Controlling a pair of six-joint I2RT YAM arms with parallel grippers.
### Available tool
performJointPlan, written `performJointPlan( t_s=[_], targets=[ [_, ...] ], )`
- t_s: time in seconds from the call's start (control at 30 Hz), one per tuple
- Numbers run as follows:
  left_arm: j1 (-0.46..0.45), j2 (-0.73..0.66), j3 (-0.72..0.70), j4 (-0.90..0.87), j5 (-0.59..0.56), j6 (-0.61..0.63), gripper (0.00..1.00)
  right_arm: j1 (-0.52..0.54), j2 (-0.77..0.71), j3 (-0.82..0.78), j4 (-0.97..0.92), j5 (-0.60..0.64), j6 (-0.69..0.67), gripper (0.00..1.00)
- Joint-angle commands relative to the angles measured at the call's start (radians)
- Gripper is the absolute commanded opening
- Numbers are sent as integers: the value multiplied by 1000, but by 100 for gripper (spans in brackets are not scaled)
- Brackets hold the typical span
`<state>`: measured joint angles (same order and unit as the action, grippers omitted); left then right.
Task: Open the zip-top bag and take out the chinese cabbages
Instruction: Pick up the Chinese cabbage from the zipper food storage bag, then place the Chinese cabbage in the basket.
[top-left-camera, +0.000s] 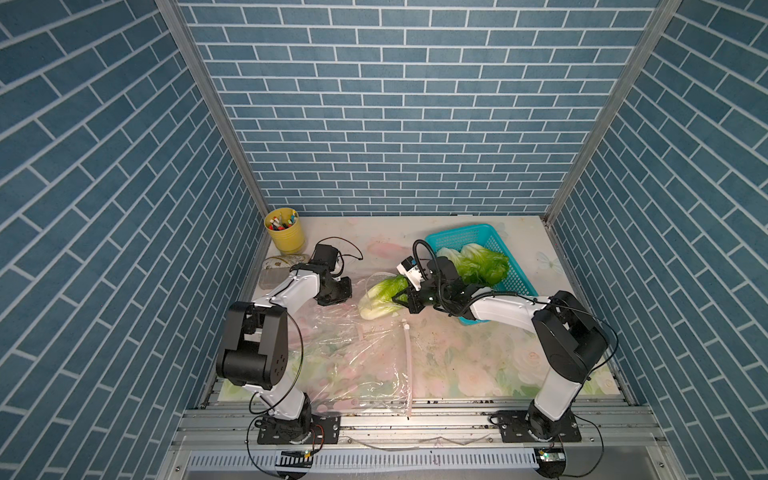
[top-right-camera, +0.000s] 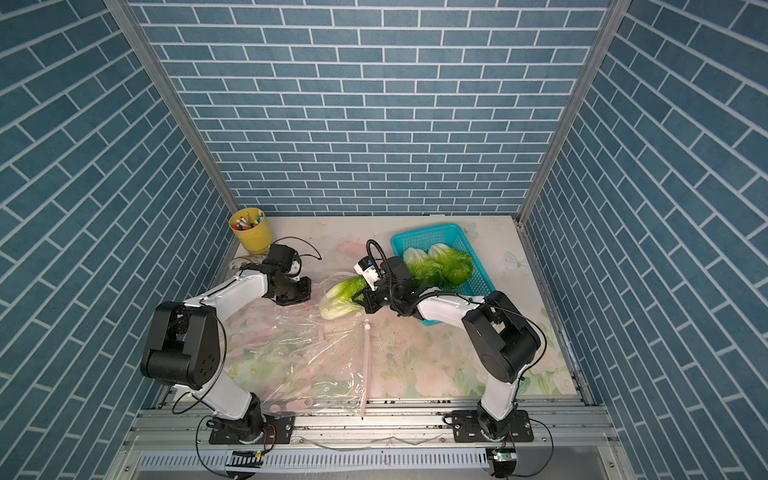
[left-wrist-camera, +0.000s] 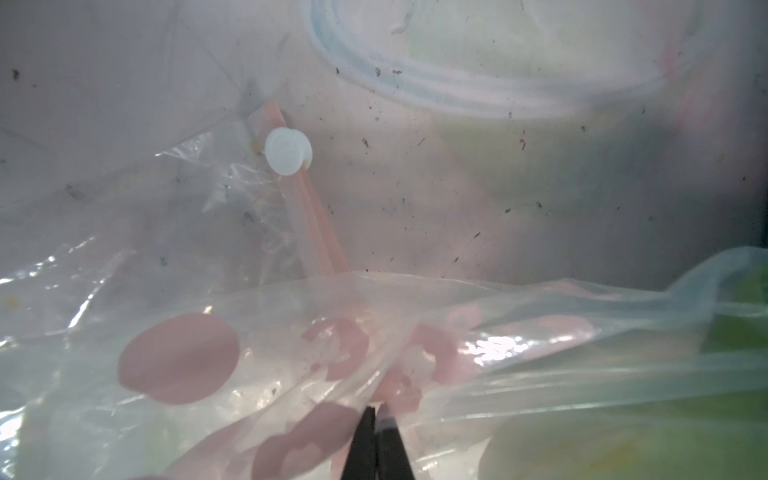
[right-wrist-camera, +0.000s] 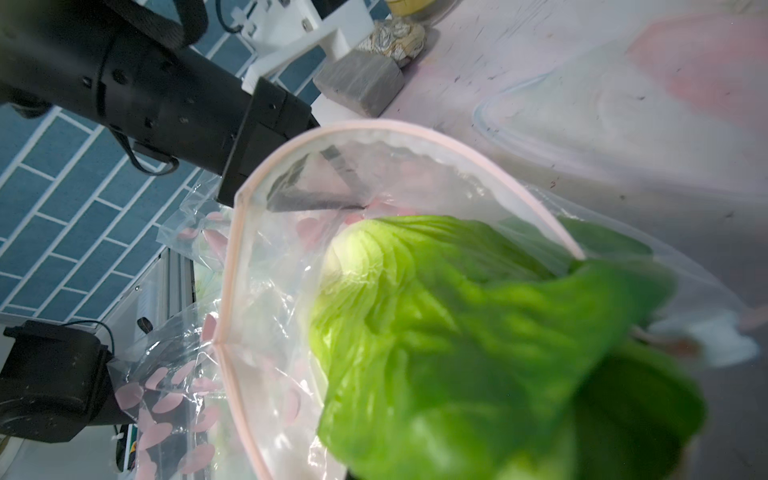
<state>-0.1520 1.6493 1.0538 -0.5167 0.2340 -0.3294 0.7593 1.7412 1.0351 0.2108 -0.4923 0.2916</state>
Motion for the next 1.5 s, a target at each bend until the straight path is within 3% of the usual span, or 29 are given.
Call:
performJointPlan(
  t_s=[0.0,0.17,0.6,0.83,0.97,1.0,1.1,1.17,1.3,1.47],
  targets=[
    [42,18,-44,-39,-185,-12,0,-49,-113,-1,-12,160,36,0],
    [42,34,-62,-19,-185,-19,0,-76,-180,14,-75,170,52,0],
    [42,77,-93,36,-185,-38,0,-156,-353,122,-312,20,52,0],
    [42,72,-92,53,-167,-37,0,-215,-445,220,-532,105,-84,0],
    [35,59,-81,60,-120,-42,0,-252,-480,215,-487,52,-97,0],
    [30,52,-83,67,-109,-44,6,-252,-481,195,-441,22,-91,0],
    [-2,21,-79,69,-104,-43,42,-252,-446,144,-306,-39,-27,0],
    [-25,-3,-65,39,-135,-33,55,-252,-425,154,-300,-48,-12,0],
    [-32,-52,-43,-18,-185,-13,59,-256,-446,228,-452,18,-115,0],
    [-32,-141,-18,-56,-192,-4,60,-279,-477,413,-827,160,-312,0]
  ],
)
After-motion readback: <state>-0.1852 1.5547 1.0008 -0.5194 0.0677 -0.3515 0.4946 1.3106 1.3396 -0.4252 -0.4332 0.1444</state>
